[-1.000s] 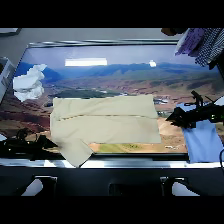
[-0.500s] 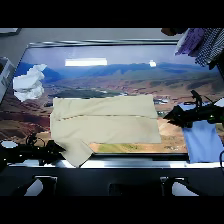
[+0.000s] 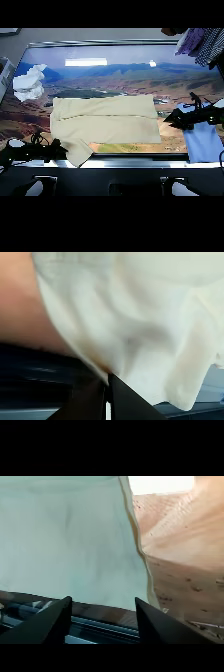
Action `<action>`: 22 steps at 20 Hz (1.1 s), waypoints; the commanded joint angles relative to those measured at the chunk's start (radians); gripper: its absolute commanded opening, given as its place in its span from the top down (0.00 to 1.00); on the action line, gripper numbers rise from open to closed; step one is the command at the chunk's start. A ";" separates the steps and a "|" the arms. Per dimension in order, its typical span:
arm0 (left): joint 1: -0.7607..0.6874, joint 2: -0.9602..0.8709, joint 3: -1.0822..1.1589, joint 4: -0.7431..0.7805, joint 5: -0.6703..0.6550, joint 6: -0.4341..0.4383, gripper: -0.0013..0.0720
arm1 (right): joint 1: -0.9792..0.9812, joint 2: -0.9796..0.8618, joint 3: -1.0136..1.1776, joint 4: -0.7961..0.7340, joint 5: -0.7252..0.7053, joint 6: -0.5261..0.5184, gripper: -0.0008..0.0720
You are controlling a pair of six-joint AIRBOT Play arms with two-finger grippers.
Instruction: Fold the clothes and pants, and hang the long-sleeved shirts on hangers.
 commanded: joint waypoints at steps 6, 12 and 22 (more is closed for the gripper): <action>-0.005 0.001 0.009 -0.001 -0.022 0.008 0.95 | 0.000 -0.082 -0.200 -0.030 -0.093 -0.032 0.31; -0.005 0.001 0.009 -0.001 -0.022 0.007 0.95 | 0.001 -0.082 -0.255 0.020 -0.145 -0.034 0.31; -0.004 0.008 0.139 0.111 -0.147 -0.016 0.95 | 0.001 -0.008 -0.313 0.108 -0.093 -0.073 0.95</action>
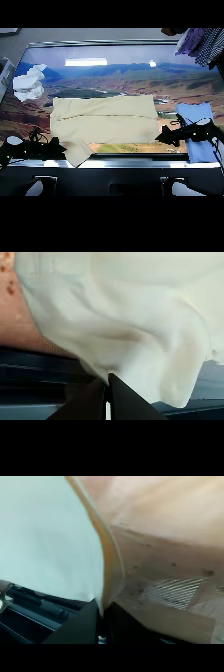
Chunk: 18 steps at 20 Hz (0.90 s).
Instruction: Fold the clothes and pants, and hang the long-sleeved shirts on hangers.
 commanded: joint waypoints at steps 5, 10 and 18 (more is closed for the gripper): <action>0.000 0.103 0.276 0.263 -0.336 -0.153 0.95 | 0.000 0.262 -0.003 -0.148 0.150 0.135 0.95; -0.048 0.099 0.445 0.258 -0.328 -0.146 0.95 | 0.000 0.396 0.047 -0.128 0.135 0.140 0.95; -0.159 -0.367 0.858 0.258 -0.248 -0.118 0.95 | 0.219 0.058 0.372 -0.336 -0.100 0.257 0.95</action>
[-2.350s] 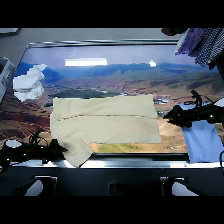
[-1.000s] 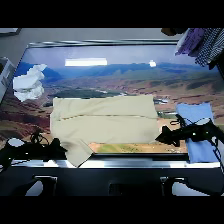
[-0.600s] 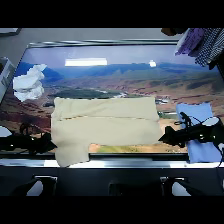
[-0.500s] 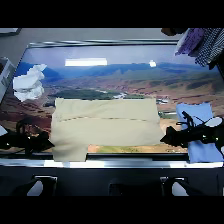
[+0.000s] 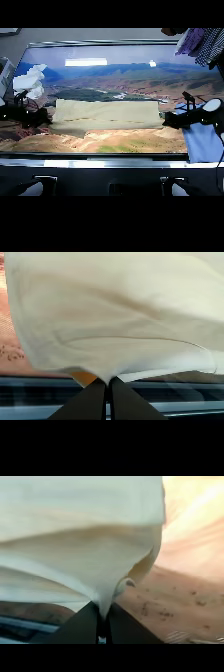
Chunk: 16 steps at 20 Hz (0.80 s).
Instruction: Fold the clothes and pants, and hang the long-sleeved shirts on hangers.
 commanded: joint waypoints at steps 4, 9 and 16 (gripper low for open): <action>-0.079 -0.389 0.389 -0.002 0.007 0.031 0.95 | 0.055 -0.242 0.236 -0.055 -0.132 0.085 0.95; -0.090 -0.614 0.680 -0.023 -0.061 0.032 0.95 | 0.055 -0.341 0.296 -0.002 -0.193 0.082 0.95; -0.098 -0.803 0.838 -0.065 -0.064 0.033 0.94 | 0.097 -0.425 0.298 0.012 -0.270 0.094 0.86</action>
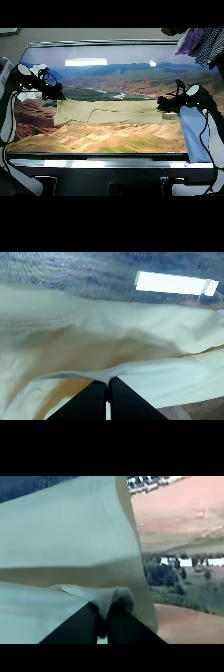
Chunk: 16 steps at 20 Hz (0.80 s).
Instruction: Fold the clothes and pants, and hang the long-sleeved shirts on hangers.
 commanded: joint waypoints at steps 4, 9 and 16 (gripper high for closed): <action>0.006 -0.063 0.071 -0.014 -0.003 -0.001 0.42 | -0.054 -0.006 0.074 -0.029 0.089 0.095 0.41; 0.003 0.016 0.142 0.030 -0.003 0.000 0.42 | -0.224 -0.040 0.124 0.114 0.217 0.052 0.12; 0.000 0.051 0.144 0.036 -0.044 -0.001 0.42 | -0.188 -0.206 0.123 0.321 0.222 -0.104 0.07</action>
